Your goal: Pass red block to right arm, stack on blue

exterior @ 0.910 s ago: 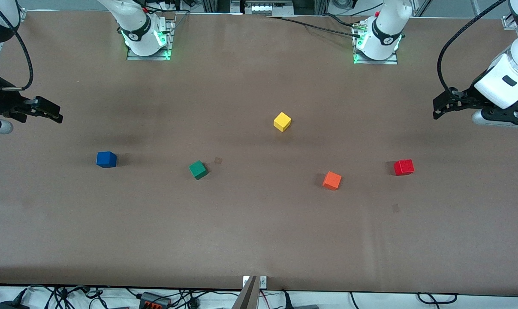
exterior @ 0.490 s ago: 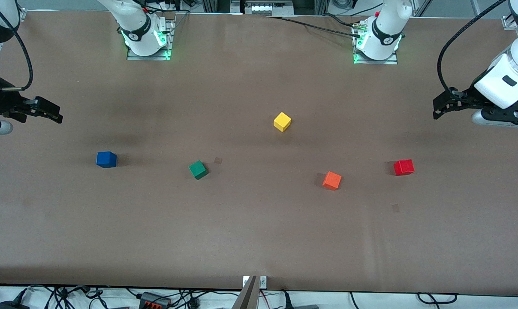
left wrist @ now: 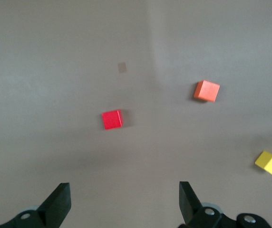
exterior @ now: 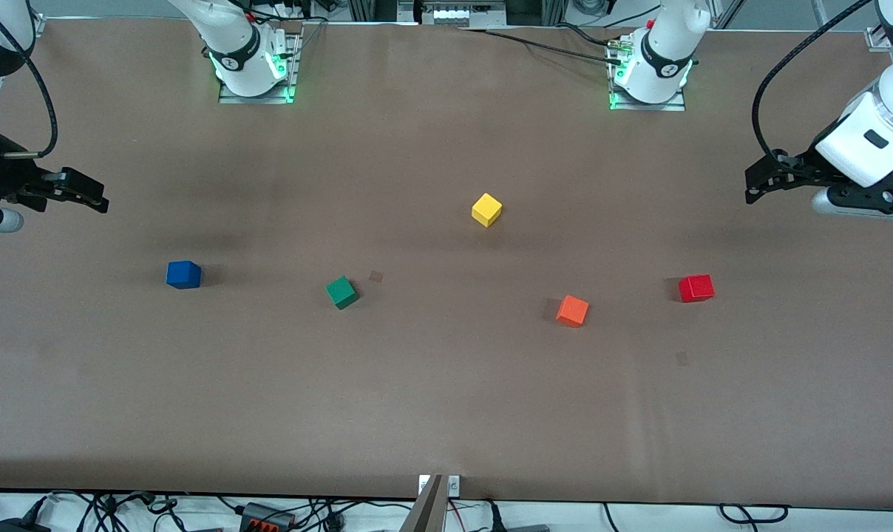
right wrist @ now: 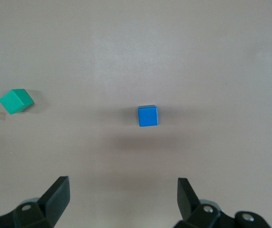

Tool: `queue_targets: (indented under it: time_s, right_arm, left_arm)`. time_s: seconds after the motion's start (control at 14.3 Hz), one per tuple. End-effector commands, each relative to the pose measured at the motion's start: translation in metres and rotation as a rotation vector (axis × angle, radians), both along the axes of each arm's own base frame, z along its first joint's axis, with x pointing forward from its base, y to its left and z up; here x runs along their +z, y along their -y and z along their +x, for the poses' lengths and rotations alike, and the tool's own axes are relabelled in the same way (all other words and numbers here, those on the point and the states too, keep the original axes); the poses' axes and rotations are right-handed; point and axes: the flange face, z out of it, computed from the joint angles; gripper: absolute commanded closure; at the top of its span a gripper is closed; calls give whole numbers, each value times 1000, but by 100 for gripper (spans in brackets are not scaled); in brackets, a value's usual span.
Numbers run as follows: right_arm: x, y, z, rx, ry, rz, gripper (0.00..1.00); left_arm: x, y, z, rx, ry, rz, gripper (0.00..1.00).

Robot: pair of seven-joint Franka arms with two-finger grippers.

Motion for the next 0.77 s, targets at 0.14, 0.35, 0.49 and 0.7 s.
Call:
queue_targets:
  time_s: [0.14, 0.35, 0.49, 0.7]
  right_arm:
    - [-2, 9, -4, -8, -11, -13, 0]
    - [0, 10, -6, -11, -12, -15, 0]
    - [2, 2, -6, 7, -9, -15, 0]
    - [0, 2, -7, 6, -20, -14, 0]
  left_arm:
    - [5, 1, 2, 10, -34, -20, 0]
    - [-6, 1, 9, 12, -50, -18, 0]
    - [-20, -4, 21, 20, -75, -16, 0]
    - [-31, -8, 27, 21, -91, -17, 0]
